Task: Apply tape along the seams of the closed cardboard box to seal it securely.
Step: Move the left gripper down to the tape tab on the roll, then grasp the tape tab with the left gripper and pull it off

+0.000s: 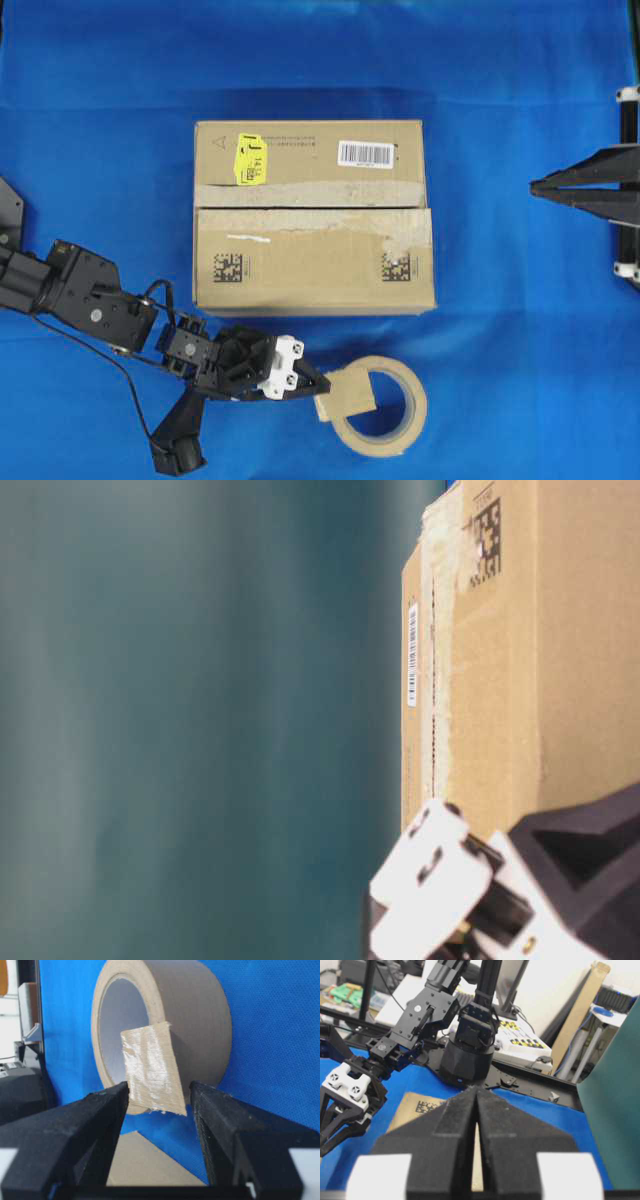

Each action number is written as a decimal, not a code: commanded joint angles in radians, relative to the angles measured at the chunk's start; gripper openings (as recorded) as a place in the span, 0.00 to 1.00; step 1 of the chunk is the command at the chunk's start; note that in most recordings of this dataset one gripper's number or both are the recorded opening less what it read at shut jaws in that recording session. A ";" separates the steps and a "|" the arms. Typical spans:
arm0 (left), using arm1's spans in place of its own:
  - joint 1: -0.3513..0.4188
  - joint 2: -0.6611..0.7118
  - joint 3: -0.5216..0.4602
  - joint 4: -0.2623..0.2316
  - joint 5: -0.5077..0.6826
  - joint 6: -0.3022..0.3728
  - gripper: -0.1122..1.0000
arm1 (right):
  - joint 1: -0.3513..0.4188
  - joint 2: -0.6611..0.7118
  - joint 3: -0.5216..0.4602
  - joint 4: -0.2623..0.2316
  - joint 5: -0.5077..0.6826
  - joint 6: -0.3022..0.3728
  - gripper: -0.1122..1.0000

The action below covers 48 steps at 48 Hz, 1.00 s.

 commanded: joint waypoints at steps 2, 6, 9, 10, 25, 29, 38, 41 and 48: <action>0.003 -0.014 -0.017 -0.002 0.005 -0.002 0.54 | 0.003 0.011 -0.021 -0.002 -0.003 0.002 0.10; 0.003 -0.014 -0.017 -0.002 0.014 -0.002 0.52 | 0.002 0.017 -0.020 -0.002 -0.003 0.002 0.10; 0.003 -0.012 -0.017 -0.002 0.023 -0.002 0.49 | 0.003 0.018 -0.020 -0.002 -0.003 0.003 0.10; 0.002 -0.014 -0.017 -0.002 0.025 -0.003 0.47 | 0.002 0.018 -0.020 -0.002 -0.003 0.003 0.10; 0.003 -0.015 -0.025 -0.003 0.029 -0.008 0.10 | 0.003 0.025 -0.020 -0.002 0.002 0.014 0.10; 0.000 -0.026 -0.023 -0.005 0.032 -0.012 0.10 | 0.003 0.028 -0.018 -0.002 0.002 0.015 0.10; -0.002 -0.092 -0.018 -0.005 0.044 -0.018 0.10 | 0.003 0.031 -0.018 -0.002 0.002 0.015 0.10; -0.002 -0.123 -0.018 -0.005 0.061 -0.018 0.10 | 0.003 0.031 -0.018 -0.002 0.003 0.015 0.10; 0.008 -0.204 -0.023 -0.005 0.097 -0.018 0.10 | 0.003 0.031 -0.018 -0.002 0.015 0.017 0.10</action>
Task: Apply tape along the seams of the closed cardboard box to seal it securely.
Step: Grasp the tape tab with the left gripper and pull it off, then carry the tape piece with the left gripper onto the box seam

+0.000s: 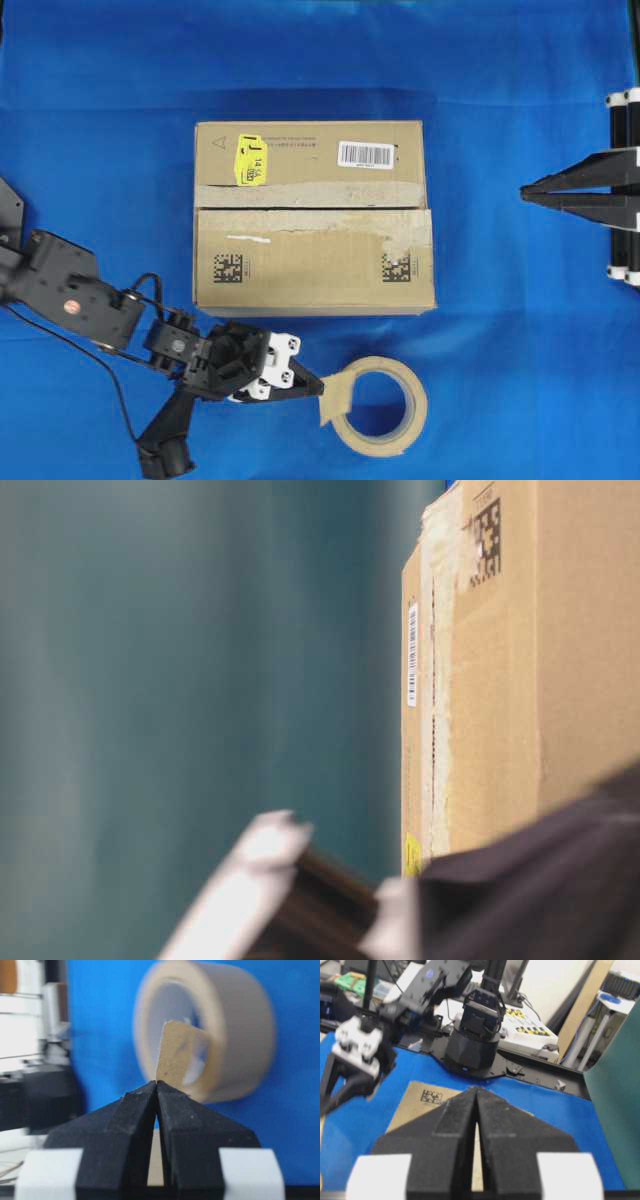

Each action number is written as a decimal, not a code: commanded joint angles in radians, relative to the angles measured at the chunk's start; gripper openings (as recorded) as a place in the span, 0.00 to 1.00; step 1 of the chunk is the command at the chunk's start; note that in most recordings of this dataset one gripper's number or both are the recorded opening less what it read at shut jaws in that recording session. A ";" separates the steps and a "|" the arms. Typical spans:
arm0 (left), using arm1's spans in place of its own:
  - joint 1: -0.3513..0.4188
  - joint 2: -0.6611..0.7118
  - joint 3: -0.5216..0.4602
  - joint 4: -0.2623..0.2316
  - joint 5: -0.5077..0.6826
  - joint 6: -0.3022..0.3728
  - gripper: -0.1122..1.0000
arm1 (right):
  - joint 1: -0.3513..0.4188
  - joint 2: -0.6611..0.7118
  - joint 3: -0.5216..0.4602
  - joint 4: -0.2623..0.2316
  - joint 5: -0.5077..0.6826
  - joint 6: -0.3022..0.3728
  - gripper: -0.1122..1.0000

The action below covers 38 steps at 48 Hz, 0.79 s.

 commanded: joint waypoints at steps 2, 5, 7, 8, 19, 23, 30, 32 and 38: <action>0.012 -0.081 -0.020 -0.002 0.012 0.002 0.10 | 0.003 0.006 -0.018 0.000 0.005 0.003 0.10; 0.021 -0.120 -0.023 -0.002 0.026 0.006 0.10 | 0.003 0.005 -0.018 -0.002 0.006 0.005 0.10; 0.025 -0.144 -0.028 -0.002 0.032 0.011 0.10 | 0.003 0.006 -0.020 -0.002 0.006 0.005 0.10; 0.028 -0.155 -0.029 -0.002 0.035 0.014 0.10 | 0.003 0.006 -0.020 -0.002 0.003 0.005 0.10; 0.110 -0.221 -0.049 0.000 0.041 0.064 0.10 | 0.003 0.015 -0.018 0.000 0.000 0.005 0.10; 0.156 -0.221 -0.060 -0.002 0.041 0.081 0.10 | 0.003 0.021 -0.018 -0.002 -0.006 0.005 0.10; 0.232 -0.221 -0.063 -0.002 0.043 0.084 0.10 | 0.005 0.037 -0.018 -0.002 -0.028 0.005 0.10; 0.255 -0.222 -0.061 0.000 0.048 0.084 0.10 | 0.003 0.040 -0.018 -0.002 -0.032 0.005 0.10; 0.316 -0.229 -0.055 0.000 0.101 0.084 0.10 | 0.003 0.055 -0.018 -0.002 -0.041 0.005 0.10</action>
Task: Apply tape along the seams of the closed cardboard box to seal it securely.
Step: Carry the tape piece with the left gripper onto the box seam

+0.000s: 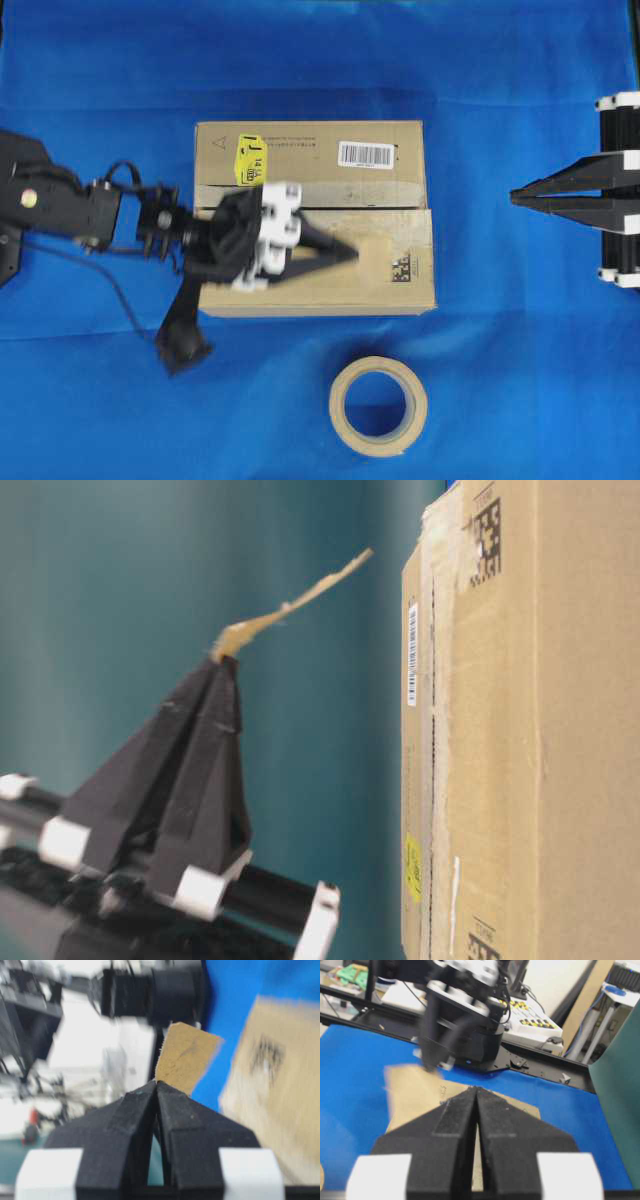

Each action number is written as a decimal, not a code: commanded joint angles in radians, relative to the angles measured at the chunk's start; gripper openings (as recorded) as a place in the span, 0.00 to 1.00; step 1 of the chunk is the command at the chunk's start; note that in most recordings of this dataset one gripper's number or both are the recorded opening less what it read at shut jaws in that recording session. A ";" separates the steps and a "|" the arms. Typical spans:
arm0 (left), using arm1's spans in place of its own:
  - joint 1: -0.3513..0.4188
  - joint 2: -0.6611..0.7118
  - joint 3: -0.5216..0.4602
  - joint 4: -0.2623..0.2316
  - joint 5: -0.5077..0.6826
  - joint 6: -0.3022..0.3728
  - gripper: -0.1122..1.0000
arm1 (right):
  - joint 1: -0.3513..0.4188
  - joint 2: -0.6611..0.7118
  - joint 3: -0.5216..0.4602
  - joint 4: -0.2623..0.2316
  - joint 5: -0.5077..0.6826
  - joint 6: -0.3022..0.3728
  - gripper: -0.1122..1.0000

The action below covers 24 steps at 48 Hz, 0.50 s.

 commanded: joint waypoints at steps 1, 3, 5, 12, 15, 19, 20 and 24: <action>0.034 -0.029 -0.017 -0.002 0.031 -0.002 0.10 | 0.003 0.014 -0.018 0.000 -0.020 0.002 0.10; 0.048 -0.029 -0.015 -0.002 0.054 -0.002 0.10 | 0.003 0.021 -0.018 -0.002 -0.028 0.002 0.10; 0.060 -0.029 -0.015 -0.002 0.078 -0.002 0.10 | 0.003 0.026 -0.018 0.000 -0.034 0.002 0.10; 0.087 -0.032 -0.011 -0.003 0.150 -0.017 0.10 | 0.003 0.046 -0.021 0.000 -0.038 0.002 0.10; 0.089 -0.032 -0.005 -0.002 0.170 -0.017 0.10 | 0.003 0.051 -0.021 -0.002 -0.038 0.000 0.10; 0.094 -0.035 0.006 -0.002 0.196 -0.018 0.10 | 0.003 0.058 -0.023 -0.002 -0.038 0.000 0.10; 0.097 -0.037 0.009 -0.002 0.204 -0.018 0.10 | 0.003 0.058 -0.025 -0.002 -0.038 0.000 0.10; 0.101 -0.049 0.026 -0.002 0.236 -0.017 0.10 | 0.003 0.064 -0.025 -0.002 -0.038 0.000 0.10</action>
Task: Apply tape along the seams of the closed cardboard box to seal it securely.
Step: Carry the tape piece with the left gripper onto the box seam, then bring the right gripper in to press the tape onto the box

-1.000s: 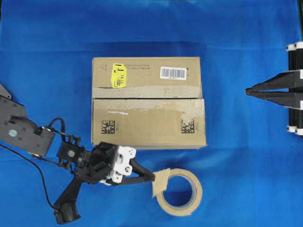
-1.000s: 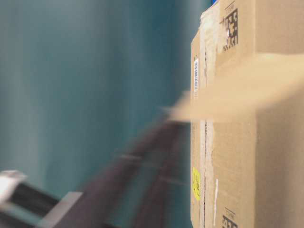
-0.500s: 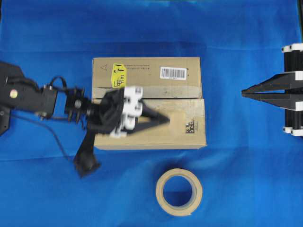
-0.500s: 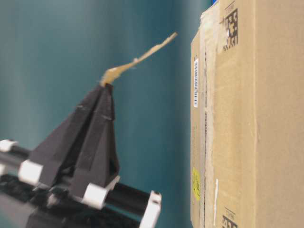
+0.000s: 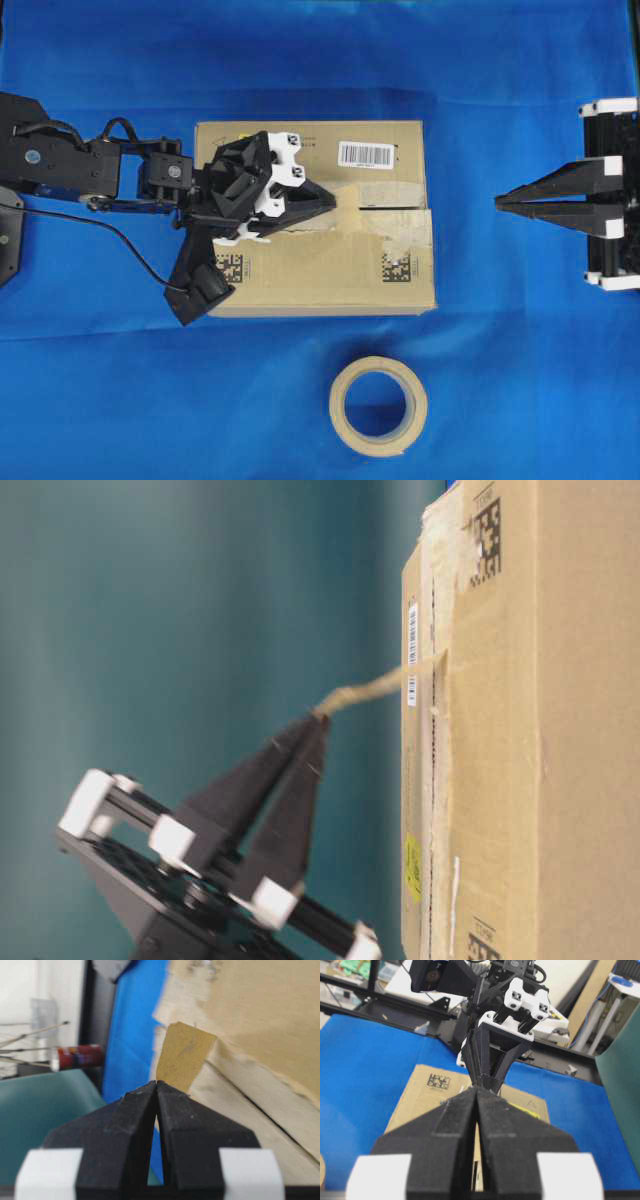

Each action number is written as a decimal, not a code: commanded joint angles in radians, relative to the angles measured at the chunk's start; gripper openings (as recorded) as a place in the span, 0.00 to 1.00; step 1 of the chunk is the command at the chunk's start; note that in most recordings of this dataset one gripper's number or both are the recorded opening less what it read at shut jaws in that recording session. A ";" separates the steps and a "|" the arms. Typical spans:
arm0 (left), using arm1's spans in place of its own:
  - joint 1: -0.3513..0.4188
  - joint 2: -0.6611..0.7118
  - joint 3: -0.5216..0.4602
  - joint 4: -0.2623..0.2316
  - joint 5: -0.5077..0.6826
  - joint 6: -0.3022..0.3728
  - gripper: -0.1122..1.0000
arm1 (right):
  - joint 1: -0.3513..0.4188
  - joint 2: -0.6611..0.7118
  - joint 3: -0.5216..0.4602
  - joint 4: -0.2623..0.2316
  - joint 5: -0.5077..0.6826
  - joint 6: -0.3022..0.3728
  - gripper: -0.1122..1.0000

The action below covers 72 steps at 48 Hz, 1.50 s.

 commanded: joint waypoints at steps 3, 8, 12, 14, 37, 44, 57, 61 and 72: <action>0.008 -0.043 0.015 -0.002 0.038 0.005 0.10 | 0.002 0.008 -0.025 -0.002 -0.011 0.000 0.10; 0.012 -0.061 0.040 -0.002 0.061 0.008 0.10 | 0.003 0.012 -0.026 -0.002 -0.011 0.000 0.10; 0.020 -0.071 0.052 -0.002 0.080 0.011 0.10 | 0.002 0.021 -0.028 -0.002 -0.020 0.000 0.10; 0.021 -0.072 0.055 -0.002 0.092 0.012 0.10 | 0.002 0.029 -0.028 -0.002 -0.025 0.000 0.10; 0.021 -0.067 0.049 -0.003 0.176 0.015 0.10 | -0.012 0.121 -0.083 0.012 -0.035 0.003 0.10; 0.021 -0.066 0.049 -0.002 0.178 0.015 0.10 | -0.018 0.190 -0.117 0.029 -0.063 0.003 0.10; 0.021 -0.064 0.048 -0.002 0.179 0.029 0.10 | -0.034 0.354 -0.224 0.066 -0.101 0.029 0.11; 0.021 -0.063 0.048 -0.002 0.179 0.037 0.10 | -0.043 0.407 -0.264 0.086 -0.106 0.041 0.18; 0.021 -0.063 0.048 -0.002 0.179 0.040 0.10 | -0.049 0.535 -0.364 0.097 -0.109 0.046 0.74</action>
